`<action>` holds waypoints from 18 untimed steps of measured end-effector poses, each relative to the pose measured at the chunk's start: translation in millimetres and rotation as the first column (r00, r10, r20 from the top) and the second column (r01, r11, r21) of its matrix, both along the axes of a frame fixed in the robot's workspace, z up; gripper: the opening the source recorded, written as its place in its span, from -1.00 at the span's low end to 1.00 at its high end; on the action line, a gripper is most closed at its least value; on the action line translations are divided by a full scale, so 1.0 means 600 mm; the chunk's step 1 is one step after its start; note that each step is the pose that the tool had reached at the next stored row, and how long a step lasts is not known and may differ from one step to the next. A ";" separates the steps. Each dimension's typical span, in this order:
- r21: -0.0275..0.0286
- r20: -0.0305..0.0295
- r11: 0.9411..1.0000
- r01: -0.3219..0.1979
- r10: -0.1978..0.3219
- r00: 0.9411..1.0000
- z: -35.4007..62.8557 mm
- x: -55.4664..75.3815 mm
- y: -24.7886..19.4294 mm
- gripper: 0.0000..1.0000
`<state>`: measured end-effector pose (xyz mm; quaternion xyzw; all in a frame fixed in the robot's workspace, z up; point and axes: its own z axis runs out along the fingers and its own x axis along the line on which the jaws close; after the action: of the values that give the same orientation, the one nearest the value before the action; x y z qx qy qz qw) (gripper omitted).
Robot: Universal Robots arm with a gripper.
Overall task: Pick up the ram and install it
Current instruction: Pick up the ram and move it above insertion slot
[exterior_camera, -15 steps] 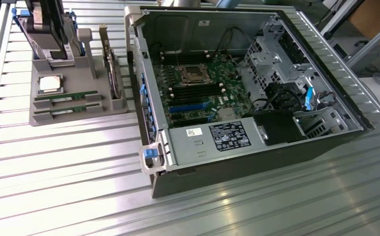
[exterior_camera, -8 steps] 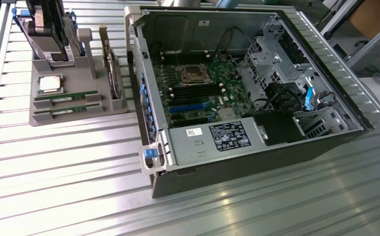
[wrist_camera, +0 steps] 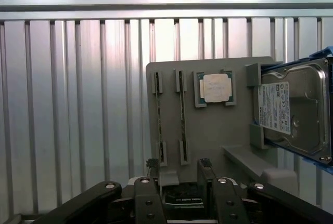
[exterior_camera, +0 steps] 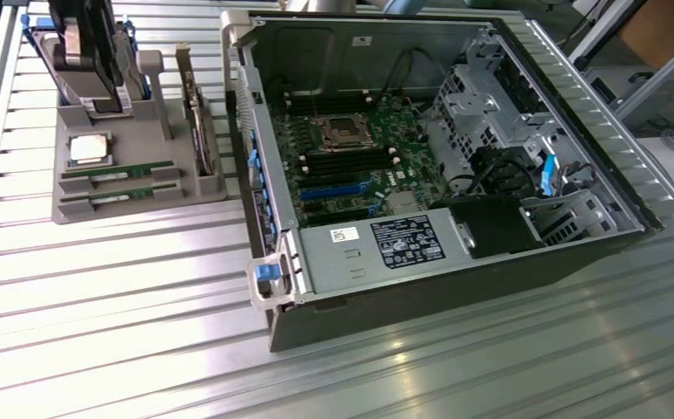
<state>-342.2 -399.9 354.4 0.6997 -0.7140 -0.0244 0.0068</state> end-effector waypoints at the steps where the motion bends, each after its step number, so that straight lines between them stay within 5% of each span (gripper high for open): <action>1: 0.000 0.000 1.000 0.000 0.000 1.000 -0.001 0.000 0.0000 -0.15; 18: 0.000 0.000 1.000 0.000 0.000 1.000 -0.017 0.000 -0.0004 -0.15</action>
<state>-342.2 -400.2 344.4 0.6996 -0.7140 -0.0244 0.0068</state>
